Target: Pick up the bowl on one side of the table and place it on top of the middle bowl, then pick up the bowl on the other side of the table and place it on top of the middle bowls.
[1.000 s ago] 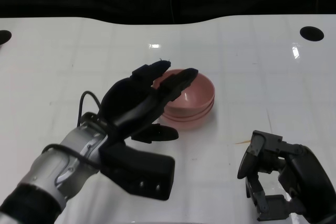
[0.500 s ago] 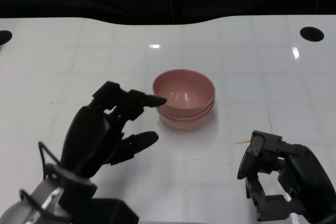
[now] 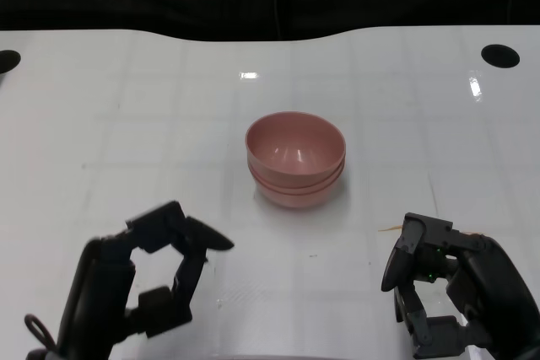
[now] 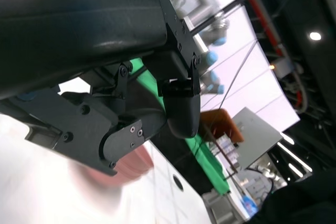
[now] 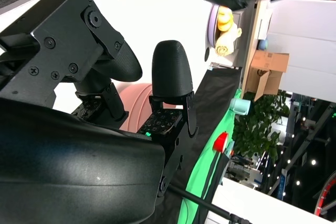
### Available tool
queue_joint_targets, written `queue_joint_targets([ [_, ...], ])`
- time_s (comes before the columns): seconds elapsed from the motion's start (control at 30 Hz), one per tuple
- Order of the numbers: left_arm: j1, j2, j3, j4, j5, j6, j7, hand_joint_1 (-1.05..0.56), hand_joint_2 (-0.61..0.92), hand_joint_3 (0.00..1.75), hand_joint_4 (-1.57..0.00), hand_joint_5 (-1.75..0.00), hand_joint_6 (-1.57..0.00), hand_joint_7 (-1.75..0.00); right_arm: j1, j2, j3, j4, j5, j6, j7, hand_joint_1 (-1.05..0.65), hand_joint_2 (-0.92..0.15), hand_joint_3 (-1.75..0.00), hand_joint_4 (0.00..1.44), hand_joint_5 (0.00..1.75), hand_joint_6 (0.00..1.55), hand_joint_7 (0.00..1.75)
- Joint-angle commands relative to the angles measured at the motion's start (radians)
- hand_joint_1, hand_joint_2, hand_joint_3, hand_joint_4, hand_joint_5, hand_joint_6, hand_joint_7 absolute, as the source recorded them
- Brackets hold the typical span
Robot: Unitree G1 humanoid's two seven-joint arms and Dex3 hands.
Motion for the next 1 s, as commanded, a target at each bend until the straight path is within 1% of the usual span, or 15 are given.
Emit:
queue_joint_targets([
  [0.03, 0.054, 0.018, 0.011, -0.056, -0.124, 0.045, -0.127, -0.15, 0.47, 1.24, -0.80, -1.60, -0.85, -1.24, 0.000, -0.006, -0.011, -0.010, 0.012, 0.001, 0.000, 0.00, -0.32, -1.58, 0.90, 1.75, 0.78, 1.58],
  [0.07, 0.072, 0.017, 0.014, -0.073, -0.157, 0.060, -0.162, -0.15, 0.47, 1.24, -0.83, -1.64, -0.86, -1.29, -0.001, -0.006, -0.011, -0.008, 0.013, -0.001, 0.001, 0.00, -0.32, -1.58, 0.90, 1.75, 0.78, 1.57],
  [0.13, 0.105, 0.007, 0.021, -0.108, -0.214, 0.093, -0.217, -0.14, 0.46, 1.24, -0.86, -1.65, -0.87, -1.34, -0.002, -0.006, -0.013, -0.006, 0.013, -0.004, 0.002, 0.00, -0.33, -1.58, 0.90, 1.75, 0.78, 1.57],
  [0.23, 0.145, -0.015, 0.040, -0.144, -0.253, 0.127, -0.266, -0.10, 0.44, 1.29, -0.87, -1.65, -0.87, -1.42, -0.001, -0.007, -0.014, -0.010, 0.013, 0.001, 0.001, 0.00, -0.33, -1.57, 0.90, 1.75, 0.78, 1.57],
  [0.37, 0.179, -0.033, 0.060, -0.175, -0.340, 0.215, -0.339, -0.15, 0.44, 1.30, -0.88, -1.67, -0.85, -1.48, -0.001, -0.009, -0.016, -0.003, 0.027, -0.002, 0.012, 0.01, -0.34, -1.55, 0.89, 1.75, 0.77, 1.56],
  [0.47, 0.176, -0.051, 0.085, -0.176, -0.395, 0.264, -0.391, -0.16, 0.42, 1.34, -0.93, -1.64, -0.89, -1.43, -0.001, -0.009, -0.017, 0.004, 0.043, -0.001, 0.023, 0.00, -0.35, -1.54, 0.88, 1.75, 0.77, 1.55],
  [0.6, 0.171, -0.069, 0.114, -0.169, -0.420, 0.295, -0.449, -0.14, 0.41, 1.36, -0.94, -1.62, -0.91, -1.37, 0.000, -0.011, -0.019, 0.001, 0.048, 0.008, 0.028, -0.01, -0.35, -1.53, 0.86, 1.75, 0.77, 1.52],
  [0.77, 0.156, -0.101, 0.147, -0.133, -0.434, 0.286, -0.517, -0.13, 0.41, 1.33, -0.94, -1.61, -0.92, -1.35, 0.001, -0.013, -0.021, 0.010, 0.056, 0.003, 0.036, -0.01, -0.35, -1.52, 0.86, 1.73, 0.78, 1.47],
  [0.87, 0.155, -0.120, 0.161, -0.132, -0.439, 0.305, -0.532, -0.13, 0.41, 1.31, -0.95, -1.58, -0.94, -1.32, 0.000, -0.015, -0.025, 0.018, 0.065, -0.001, 0.047, -0.01, -0.36, -1.50, 0.86, 1.70, 0.79, 1.44],
  [0.97, 0.161, -0.143, 0.175, -0.146, -0.428, 0.334, -0.519, -0.14, 0.40, 1.29, -0.98, -1.53, -0.97, -1.27, 0.001, -0.014, -0.030, 0.018, 0.076, 0.005, 0.054, -0.02, -0.37, -1.48, 0.86, 1.67, 0.79, 1.41],
  [1.0, 0.162, -0.149, 0.179, -0.148, -0.424, 0.337, -0.520, -0.14, 0.41, 1.26, -0.97, -1.49, -0.97, -1.26, 0.002, -0.013, -0.031, 0.015, 0.078, 0.010, 0.055, -0.02, -0.36, -1.48, 0.86, 1.66, 0.78, 1.40],
])
